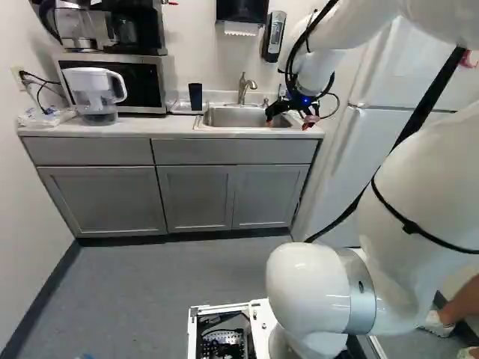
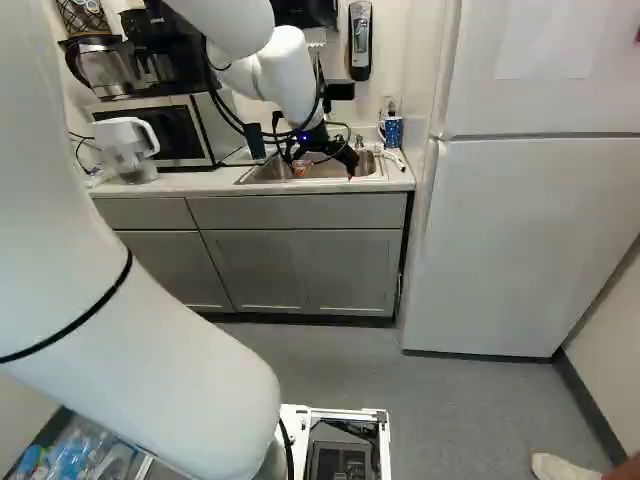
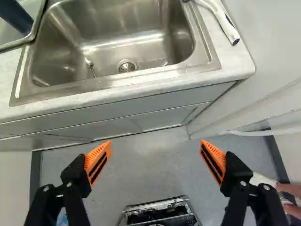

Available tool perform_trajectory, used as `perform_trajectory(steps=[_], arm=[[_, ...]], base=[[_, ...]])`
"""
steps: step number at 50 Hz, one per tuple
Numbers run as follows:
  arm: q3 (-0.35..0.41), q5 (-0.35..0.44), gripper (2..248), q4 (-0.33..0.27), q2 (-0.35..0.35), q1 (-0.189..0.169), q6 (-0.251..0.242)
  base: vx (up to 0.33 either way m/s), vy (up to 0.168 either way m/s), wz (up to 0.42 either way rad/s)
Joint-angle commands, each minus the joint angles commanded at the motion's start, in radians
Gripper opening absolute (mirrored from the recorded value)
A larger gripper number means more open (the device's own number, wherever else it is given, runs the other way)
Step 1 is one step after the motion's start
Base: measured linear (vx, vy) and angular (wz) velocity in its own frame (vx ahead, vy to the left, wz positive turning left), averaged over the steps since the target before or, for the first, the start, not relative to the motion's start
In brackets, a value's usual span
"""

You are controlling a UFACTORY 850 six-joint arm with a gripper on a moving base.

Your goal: Rinse the cup and place it in the tray

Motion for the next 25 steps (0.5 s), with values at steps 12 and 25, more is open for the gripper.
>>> perform_trajectory(steps=[12, 25], arm=[[0.036, 0.055, 247, -0.004, 0.007, 0.009, 0.004], [0.089, 0.134, 247, -0.011, 0.017, 0.022, 0.010]], base=[[0.000, 0.000, 0.000], [0.000, 0.000, 0.000]])
